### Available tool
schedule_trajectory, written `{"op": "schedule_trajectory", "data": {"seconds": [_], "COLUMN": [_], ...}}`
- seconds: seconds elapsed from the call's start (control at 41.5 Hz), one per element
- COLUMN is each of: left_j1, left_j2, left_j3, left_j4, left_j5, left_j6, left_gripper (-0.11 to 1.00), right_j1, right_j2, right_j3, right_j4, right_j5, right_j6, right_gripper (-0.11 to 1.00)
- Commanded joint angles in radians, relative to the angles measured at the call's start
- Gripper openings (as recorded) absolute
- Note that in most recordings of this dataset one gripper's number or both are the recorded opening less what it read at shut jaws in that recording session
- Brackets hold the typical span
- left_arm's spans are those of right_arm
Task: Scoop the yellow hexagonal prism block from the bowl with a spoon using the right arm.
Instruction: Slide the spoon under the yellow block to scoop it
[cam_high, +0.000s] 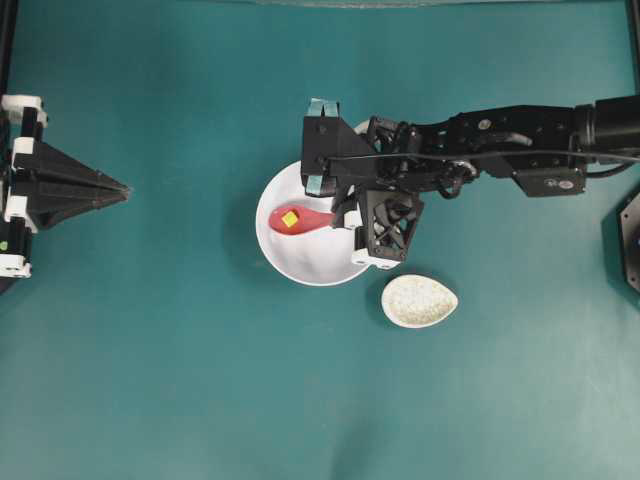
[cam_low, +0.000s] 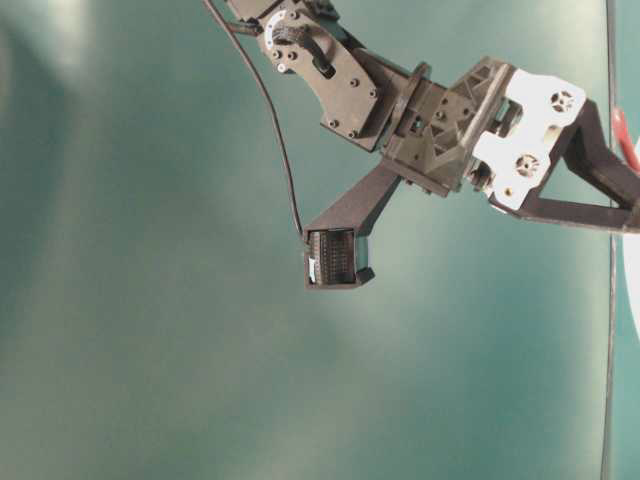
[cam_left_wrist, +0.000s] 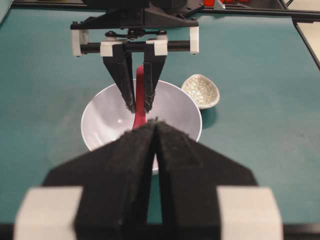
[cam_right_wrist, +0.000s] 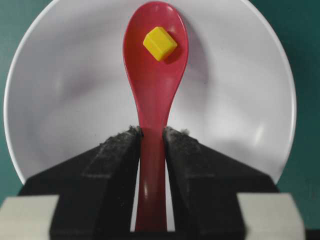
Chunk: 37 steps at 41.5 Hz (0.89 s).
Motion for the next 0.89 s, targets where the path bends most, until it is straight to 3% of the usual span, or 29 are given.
{"op": "schedule_trajectory", "data": {"seconds": [0.0, 0.868], "left_j1": [0.000, 0.000], "left_j2": [0.005, 0.009], "left_j3": [-0.020, -0.020], "left_j4": [0.002, 0.002], "left_j5": [-0.009, -0.009], "left_j6": [0.002, -0.005], "left_gripper": [0.01, 0.01], "right_j1": [0.003, 0.023], "right_j2": [-0.017, -0.103], "right_j3": [-0.009, 0.011], "right_j4": [0.000, -0.002], "right_j5": [-0.014, -0.046], "right_j6": [-0.002, 0.005], "right_gripper": [0.24, 0.24]}}
